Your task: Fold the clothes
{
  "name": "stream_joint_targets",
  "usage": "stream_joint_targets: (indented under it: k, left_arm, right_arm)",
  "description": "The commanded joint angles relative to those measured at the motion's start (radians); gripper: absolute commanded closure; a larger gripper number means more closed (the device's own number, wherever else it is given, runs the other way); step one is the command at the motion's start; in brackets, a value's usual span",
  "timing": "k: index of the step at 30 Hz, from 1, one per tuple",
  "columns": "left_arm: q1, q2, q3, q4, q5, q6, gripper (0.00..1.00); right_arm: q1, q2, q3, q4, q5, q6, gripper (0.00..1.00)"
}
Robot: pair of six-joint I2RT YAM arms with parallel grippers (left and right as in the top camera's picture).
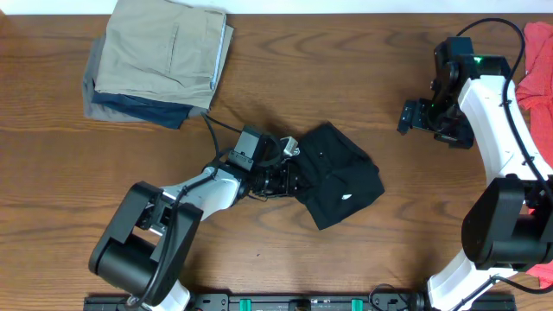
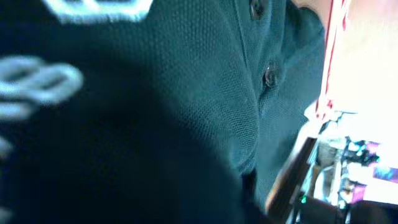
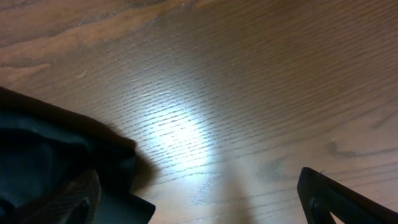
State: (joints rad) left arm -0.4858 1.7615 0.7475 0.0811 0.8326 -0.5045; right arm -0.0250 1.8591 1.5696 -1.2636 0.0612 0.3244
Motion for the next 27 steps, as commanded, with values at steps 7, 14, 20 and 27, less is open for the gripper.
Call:
stream_joint_targets:
  k: [7, 14, 20, 27]
  left_arm:
    - [0.01, -0.085, -0.01, -0.1, -0.033, 0.003, 0.02]
    - [0.035, -0.208, -0.01, -0.138, -0.034, 0.003, 0.02]
    - [0.038, -0.282, -0.01, -0.141, -0.05, 0.003, 0.15]
    - [0.038, -0.291, -0.01, -0.141, -0.274, -0.032, 0.69]
  right_arm:
    - [0.006, -0.007, 0.002, 0.0, 0.013, -0.011, 0.01]
    - [0.006, -0.007, 0.002, 0.0, 0.013, -0.011, 0.01]
    - [0.006, -0.007, 0.002, 0.0, 0.013, -0.011, 0.01]
    - [0.006, -0.007, 0.002, 0.0, 0.013, -0.011, 0.01]
